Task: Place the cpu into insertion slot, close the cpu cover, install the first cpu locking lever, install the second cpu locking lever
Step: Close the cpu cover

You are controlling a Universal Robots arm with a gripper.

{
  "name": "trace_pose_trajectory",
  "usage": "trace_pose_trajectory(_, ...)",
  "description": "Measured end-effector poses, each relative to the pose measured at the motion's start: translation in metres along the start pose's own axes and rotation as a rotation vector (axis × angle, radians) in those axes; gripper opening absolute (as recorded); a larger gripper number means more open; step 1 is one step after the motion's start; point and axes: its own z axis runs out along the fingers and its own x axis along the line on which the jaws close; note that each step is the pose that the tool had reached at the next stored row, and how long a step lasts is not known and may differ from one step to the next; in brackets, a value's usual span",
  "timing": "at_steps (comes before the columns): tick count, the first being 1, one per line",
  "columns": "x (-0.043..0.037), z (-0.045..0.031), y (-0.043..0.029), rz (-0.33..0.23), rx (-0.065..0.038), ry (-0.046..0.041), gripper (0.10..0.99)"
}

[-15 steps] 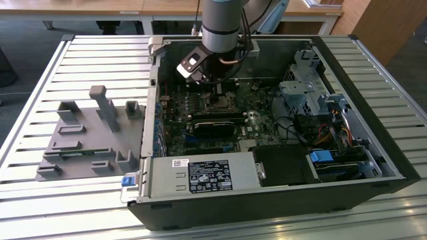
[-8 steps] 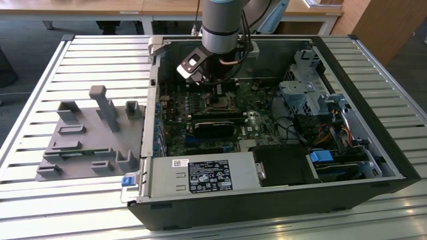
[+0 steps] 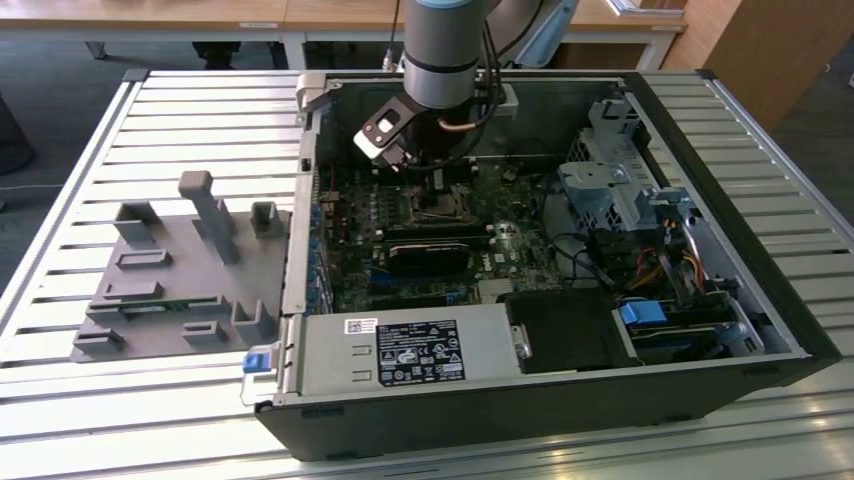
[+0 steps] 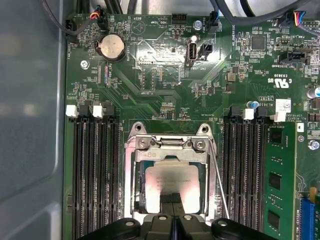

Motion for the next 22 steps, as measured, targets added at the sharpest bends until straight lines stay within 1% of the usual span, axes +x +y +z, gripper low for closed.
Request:
trace_pose_trajectory(3, 0.0003, 0.0009, 0.0004, 0.000, 0.001, -0.0018, 0.106)
trace_pose_trajectory(10, 0.0025, 0.0009, 0.0045, 0.000, -0.001, -0.0004, 0.106)
trace_pose_trajectory(11, 0.0029, -0.0006, 0.0049, 0.000, -0.002, 0.0017, 0.106)
trace_pose_trajectory(13, 0.0028, -0.0079, 0.0049, 0.000, 0.000, -0.0006, 0.106)
trace_pose_trajectory(15, 0.0028, -0.0149, 0.0050, 0.000, 0.000, -0.0007, 0.106)
trace_pose_trajectory(16, 0.0028, -0.0167, 0.0053, 0.000, 0.000, -0.0009, 0.106)
trace_pose_trajectory(22, 0.0028, -0.0168, 0.0092, 0.000, 0.000, -0.0012, 0.106)
